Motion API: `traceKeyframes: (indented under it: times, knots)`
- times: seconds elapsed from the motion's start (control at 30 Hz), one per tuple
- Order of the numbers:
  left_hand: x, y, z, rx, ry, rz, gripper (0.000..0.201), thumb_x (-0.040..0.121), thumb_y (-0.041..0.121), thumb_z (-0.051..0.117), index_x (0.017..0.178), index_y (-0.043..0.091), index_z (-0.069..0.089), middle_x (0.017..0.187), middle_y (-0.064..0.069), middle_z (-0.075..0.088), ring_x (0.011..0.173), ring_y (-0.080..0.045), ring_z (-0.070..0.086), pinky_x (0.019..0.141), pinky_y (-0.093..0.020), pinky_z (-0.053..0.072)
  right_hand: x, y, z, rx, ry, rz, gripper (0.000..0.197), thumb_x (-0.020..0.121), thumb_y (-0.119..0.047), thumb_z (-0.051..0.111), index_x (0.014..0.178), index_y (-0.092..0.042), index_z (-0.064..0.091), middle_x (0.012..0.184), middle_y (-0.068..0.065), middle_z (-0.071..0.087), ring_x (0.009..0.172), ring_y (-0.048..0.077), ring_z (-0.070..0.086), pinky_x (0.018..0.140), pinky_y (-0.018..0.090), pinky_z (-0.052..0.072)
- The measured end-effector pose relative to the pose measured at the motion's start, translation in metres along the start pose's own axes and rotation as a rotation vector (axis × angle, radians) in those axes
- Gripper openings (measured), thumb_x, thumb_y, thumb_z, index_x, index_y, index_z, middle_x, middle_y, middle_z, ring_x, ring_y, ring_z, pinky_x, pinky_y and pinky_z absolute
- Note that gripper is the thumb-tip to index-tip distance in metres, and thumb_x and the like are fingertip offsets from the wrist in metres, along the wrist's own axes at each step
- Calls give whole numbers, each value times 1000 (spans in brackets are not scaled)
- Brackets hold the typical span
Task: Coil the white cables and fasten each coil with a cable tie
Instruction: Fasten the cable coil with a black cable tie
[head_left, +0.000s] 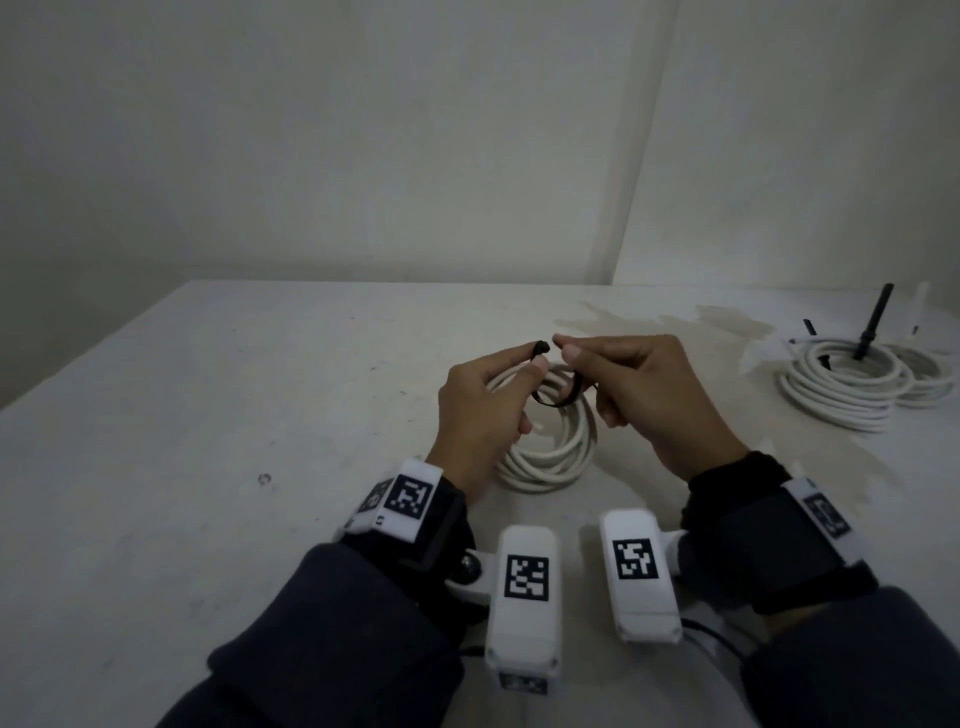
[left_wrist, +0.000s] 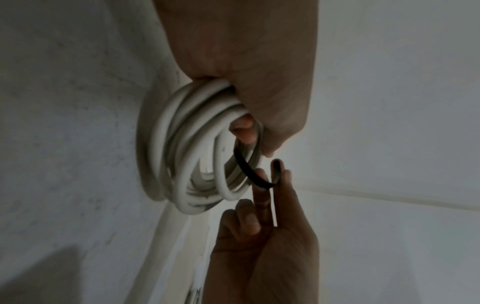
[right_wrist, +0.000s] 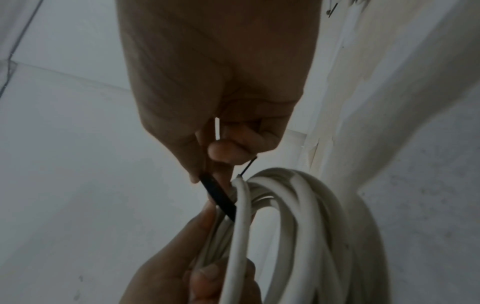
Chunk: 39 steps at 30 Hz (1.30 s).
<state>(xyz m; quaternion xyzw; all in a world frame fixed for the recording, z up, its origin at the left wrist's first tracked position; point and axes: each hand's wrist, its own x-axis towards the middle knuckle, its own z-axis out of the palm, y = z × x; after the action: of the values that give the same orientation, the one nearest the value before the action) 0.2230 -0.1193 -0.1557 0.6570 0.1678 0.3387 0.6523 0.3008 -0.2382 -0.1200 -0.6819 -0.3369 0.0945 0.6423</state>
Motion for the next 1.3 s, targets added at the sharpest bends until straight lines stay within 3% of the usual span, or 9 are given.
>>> traceKeyframes:
  times: [0.03, 0.17, 0.3, 0.43, 0.6, 0.87, 1.03, 1.17, 1.3]
  knots:
    - [0, 0, 0, 8, -7, 10, 23, 87, 23, 67, 110, 22, 73, 85, -3, 73, 41, -10, 47, 46, -19, 40, 0, 1, 0, -2, 3, -3, 16, 88, -10, 66, 101, -11, 74, 59, -3, 69, 34, 9, 39, 38, 16, 32]
    - [0, -1, 0, 31, -23, 48, 26, 88, 22, 67, 113, 18, 72, 88, -5, 73, 40, -9, 47, 46, -19, 40, 0, 2, -1, -24, -34, 0, 19, 84, -11, 70, 103, -11, 74, 65, 22, 66, 35, 7, 34, 39, 15, 30]
    - [0, -1, 0, 39, -28, 50, 25, 88, 22, 67, 112, 20, 71, 87, -4, 73, 40, -9, 48, 47, -19, 41, -1, -1, -2, 17, -67, 42, 27, 83, -12, 70, 110, -9, 68, 53, 6, 65, 33, 1, 40, 40, 10, 31]
    - [1, -2, 1, 36, -38, 37, 24, 88, 20, 66, 112, 22, 71, 79, -1, 70, 39, -8, 47, 45, -18, 40, -3, -2, -2, 22, -114, 52, 34, 86, -11, 68, 119, -9, 63, 65, 15, 67, 37, 1, 47, 40, 9, 30]
    - [1, -2, 1, 41, -63, 42, 25, 88, 19, 66, 113, 21, 71, 63, 7, 64, 39, -8, 46, 45, -18, 38, -1, 0, -2, 32, -142, 68, 35, 82, -16, 71, 116, -14, 65, 67, 18, 68, 44, 7, 49, 40, 13, 29]
    - [1, -1, 0, 50, -85, 54, 26, 88, 19, 66, 113, 19, 71, 64, 8, 64, 39, -8, 46, 44, -19, 38, -1, -1, -3, 35, -150, 63, 26, 83, -15, 71, 107, -12, 66, 65, 14, 69, 50, 16, 53, 40, 14, 31]
    - [0, 0, 0, 57, -105, 60, 27, 88, 19, 66, 114, 19, 71, 68, 4, 66, 39, -8, 47, 42, -19, 38, -3, -2, -4, 48, -145, 41, 25, 84, -11, 69, 108, -7, 64, 65, 18, 67, 42, 7, 54, 40, 11, 32]
    - [-1, 2, 0, 59, -133, 63, 27, 88, 20, 66, 115, 18, 70, 66, 8, 65, 38, -8, 47, 42, -18, 37, -3, -3, -3, 56, -127, 26, 19, 84, -7, 68, 103, -6, 64, 64, 19, 66, 45, 11, 57, 40, 11, 34]
    - [-2, 4, 0, 66, -153, 68, 27, 89, 19, 65, 116, 17, 69, 67, 7, 65, 38, -8, 46, 42, -18, 38, -3, -3, -5, 68, -138, 18, 16, 85, -5, 67, 100, -3, 61, 63, 20, 65, 40, 8, 54, 40, 11, 34]
